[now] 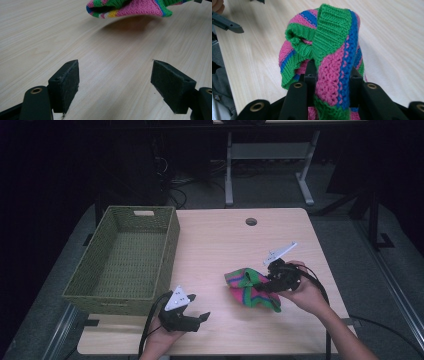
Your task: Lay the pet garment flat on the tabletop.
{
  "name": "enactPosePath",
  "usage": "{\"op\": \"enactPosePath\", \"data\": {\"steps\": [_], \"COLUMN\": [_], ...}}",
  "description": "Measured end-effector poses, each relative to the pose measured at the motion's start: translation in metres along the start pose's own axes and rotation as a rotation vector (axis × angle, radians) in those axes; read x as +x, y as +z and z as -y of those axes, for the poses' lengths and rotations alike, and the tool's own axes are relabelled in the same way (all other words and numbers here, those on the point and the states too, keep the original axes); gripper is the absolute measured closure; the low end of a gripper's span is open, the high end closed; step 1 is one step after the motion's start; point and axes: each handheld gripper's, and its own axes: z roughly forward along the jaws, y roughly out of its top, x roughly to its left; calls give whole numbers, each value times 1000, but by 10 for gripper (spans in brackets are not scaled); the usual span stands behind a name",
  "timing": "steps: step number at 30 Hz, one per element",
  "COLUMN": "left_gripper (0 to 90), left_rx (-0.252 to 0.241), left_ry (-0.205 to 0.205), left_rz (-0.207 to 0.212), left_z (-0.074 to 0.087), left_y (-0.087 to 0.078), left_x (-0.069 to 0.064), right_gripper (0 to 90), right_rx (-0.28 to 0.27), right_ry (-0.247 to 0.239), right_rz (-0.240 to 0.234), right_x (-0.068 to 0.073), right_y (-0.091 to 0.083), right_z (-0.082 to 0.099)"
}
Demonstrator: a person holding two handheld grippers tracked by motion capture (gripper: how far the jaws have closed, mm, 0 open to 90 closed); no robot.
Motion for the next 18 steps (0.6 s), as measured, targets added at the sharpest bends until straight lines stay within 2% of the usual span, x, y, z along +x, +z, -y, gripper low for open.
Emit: {"op": "enactPosePath", "data": {"steps": [4,10,18], "left_gripper": [225,225,226], "left_rx": [15,2,8], "left_ry": [13,-4,10], "left_rz": [3,2,2], "left_z": [0,1,1], "left_y": [0,-1,-1], "left_x": [-1,1,-1], "right_gripper": [685,674,659], "right_rx": [12,39,49], "right_ry": [9,18,21], "right_rz": [-28,-49,-66], "right_x": [4,12,20], "right_y": [9,28,39], "right_z": [7,14,19]}}
